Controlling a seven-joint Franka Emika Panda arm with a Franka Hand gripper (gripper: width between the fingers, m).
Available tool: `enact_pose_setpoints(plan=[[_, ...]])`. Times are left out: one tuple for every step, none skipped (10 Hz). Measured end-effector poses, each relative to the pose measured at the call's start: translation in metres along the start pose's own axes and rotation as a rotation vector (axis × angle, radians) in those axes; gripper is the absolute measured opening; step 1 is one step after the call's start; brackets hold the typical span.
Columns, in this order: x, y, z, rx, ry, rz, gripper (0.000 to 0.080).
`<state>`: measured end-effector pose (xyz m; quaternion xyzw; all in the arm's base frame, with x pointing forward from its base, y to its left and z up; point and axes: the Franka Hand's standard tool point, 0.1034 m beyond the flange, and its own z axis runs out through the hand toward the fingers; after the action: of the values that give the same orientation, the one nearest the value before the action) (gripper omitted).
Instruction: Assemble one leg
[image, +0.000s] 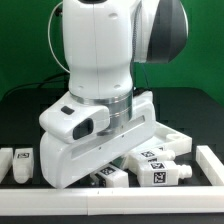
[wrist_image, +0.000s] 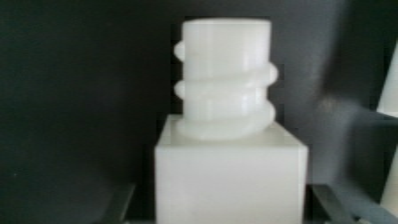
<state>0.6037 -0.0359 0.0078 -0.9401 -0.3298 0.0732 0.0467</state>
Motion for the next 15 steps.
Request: enact_pose_setpoints(plan=[[0.0,0.0,0.0,0.0,0.0,0.0,0.0274],[0.0,0.0,0.0,0.0,0.0,0.0,0.0274],[-0.01,0.004,-0.001,-0.012,0.003,0.01,0.0274],[-0.037,0.008,-0.007,-0.015,-0.008,0.024,0.0274],[-0.064,0.006,-0.017,-0.015,-0.02,0.051,0.0274],[-0.089,-0.002,-0.025,-0.01,-0.033,0.082,0.0274],[-0.101,-0.009,-0.032,-0.009,-0.031,0.109,0.0274],[-0.102,-0.012,-0.033,-0.003,-0.025,0.119,0.0275],[-0.101,-0.011,-0.031,-0.001,-0.027,0.118,0.0275],[-0.102,-0.011,-0.031,-0.001,-0.027,0.118,0.0275],[-0.102,-0.011,-0.031,-0.001,-0.027,0.118,0.0276],[-0.102,-0.012,-0.03,0.0,-0.028,0.119,0.0276],[-0.112,-0.011,-0.029,-0.023,-0.011,0.148,0.0276],[-0.138,-0.016,-0.024,-0.038,-0.005,0.178,0.0276],[-0.169,-0.018,-0.016,-0.042,-0.007,0.244,0.0276]])
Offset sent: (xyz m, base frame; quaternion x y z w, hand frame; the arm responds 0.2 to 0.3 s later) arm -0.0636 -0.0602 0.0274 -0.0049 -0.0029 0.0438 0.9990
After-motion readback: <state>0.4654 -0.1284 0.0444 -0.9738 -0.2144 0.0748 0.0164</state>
